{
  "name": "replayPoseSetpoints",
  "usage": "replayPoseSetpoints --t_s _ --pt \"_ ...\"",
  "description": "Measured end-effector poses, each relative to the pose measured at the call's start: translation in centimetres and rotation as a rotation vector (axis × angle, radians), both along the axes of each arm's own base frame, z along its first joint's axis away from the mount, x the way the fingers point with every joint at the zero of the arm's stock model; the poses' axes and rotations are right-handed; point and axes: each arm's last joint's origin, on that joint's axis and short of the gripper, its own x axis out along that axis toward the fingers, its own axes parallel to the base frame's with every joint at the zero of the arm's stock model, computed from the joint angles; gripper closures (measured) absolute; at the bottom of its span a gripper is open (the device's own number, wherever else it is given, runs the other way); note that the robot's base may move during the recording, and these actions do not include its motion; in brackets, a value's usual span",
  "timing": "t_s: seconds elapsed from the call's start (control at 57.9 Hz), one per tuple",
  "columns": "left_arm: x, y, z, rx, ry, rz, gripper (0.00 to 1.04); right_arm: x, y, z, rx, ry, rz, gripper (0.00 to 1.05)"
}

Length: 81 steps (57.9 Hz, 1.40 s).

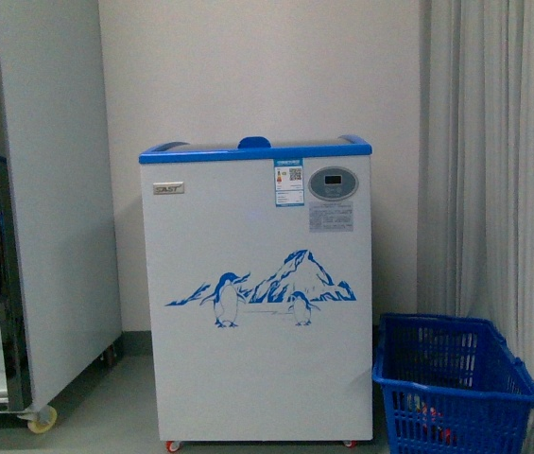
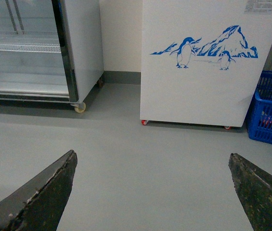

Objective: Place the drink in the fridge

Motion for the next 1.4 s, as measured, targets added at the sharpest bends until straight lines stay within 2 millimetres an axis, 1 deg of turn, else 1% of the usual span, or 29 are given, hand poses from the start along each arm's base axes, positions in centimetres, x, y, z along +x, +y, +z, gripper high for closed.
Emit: replayPoseSetpoints --t_s 1.398 --pt "0.00 0.00 0.00 0.000 0.000 0.000 0.08 0.00 0.00 0.00 0.000 0.000 0.000 0.08"
